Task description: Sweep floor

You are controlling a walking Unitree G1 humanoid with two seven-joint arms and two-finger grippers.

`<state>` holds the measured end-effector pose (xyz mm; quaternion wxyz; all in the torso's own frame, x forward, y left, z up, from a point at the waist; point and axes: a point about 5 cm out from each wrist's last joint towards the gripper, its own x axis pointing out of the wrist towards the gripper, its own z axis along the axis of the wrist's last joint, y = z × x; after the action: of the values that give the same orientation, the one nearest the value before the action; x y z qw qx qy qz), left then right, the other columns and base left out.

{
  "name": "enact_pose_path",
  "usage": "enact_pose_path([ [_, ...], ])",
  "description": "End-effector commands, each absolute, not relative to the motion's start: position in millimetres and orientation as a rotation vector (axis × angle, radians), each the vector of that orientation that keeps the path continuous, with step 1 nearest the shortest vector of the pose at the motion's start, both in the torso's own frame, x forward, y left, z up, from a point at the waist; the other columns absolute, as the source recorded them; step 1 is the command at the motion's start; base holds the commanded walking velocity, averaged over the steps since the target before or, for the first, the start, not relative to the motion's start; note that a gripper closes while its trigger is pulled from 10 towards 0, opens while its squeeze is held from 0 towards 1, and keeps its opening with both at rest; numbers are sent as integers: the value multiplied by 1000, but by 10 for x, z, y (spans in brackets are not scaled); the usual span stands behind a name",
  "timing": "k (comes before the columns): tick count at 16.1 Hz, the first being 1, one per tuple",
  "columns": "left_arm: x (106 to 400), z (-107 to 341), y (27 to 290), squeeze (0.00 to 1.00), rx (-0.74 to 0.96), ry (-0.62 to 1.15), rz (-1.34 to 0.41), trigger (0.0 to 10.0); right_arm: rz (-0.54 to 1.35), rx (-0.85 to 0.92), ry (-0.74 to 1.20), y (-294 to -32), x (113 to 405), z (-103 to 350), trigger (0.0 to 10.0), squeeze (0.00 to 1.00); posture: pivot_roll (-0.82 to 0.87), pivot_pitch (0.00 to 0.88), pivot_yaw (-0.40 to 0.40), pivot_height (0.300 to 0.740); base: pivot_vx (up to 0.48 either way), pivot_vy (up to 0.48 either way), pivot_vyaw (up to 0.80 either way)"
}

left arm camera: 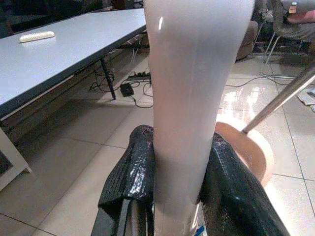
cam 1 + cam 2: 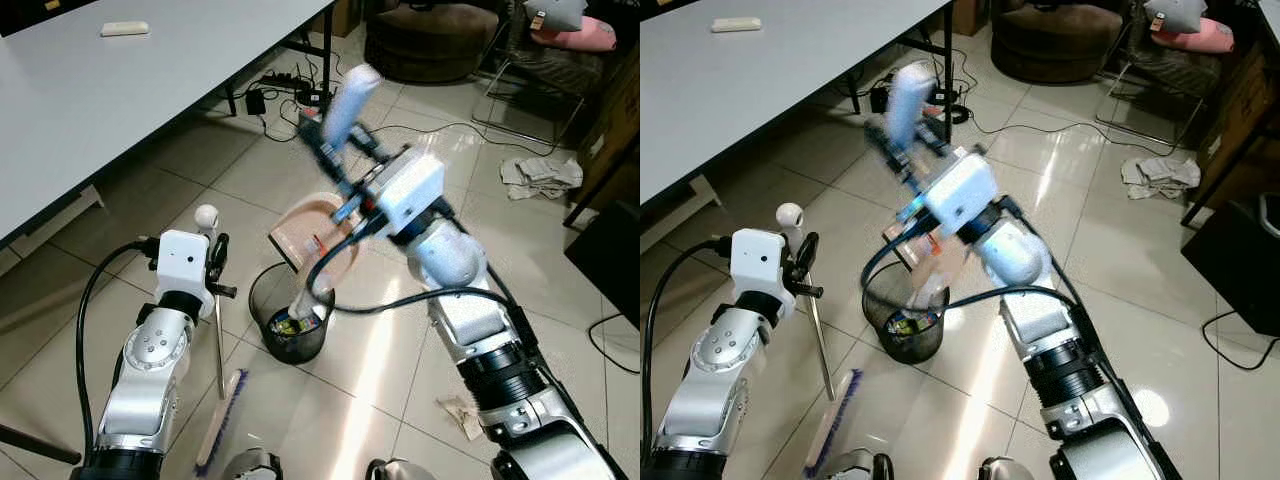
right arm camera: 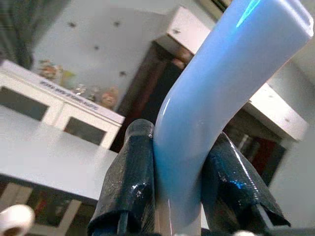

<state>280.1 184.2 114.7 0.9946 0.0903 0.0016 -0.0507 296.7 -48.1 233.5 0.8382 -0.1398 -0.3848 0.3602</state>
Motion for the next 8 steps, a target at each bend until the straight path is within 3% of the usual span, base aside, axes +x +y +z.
enact_pose_path([
  [1,2805,1234,1817,0,200,-33,-120,10000,786,-334,-912,-453,2869,2452,10000,0,44,117,27,740,0,0,0],
  [3,2803,1227,1819,0,201,-30,-120,10000,807,-434,-925,-448,2860,2444,10000,0,40,119,30,740,0,0,0],
  [7,2798,1171,1793,0,207,1,-147,10000,644,-337,-991,-670,2916,2755,10000,0,34,115,32,740,0,0,0],
  [8,2794,1141,1765,0,214,12,-186,10000,293,-250,-1000,-1148,3045,3102,10000,0,30,114,31,740,0,0,0],
])
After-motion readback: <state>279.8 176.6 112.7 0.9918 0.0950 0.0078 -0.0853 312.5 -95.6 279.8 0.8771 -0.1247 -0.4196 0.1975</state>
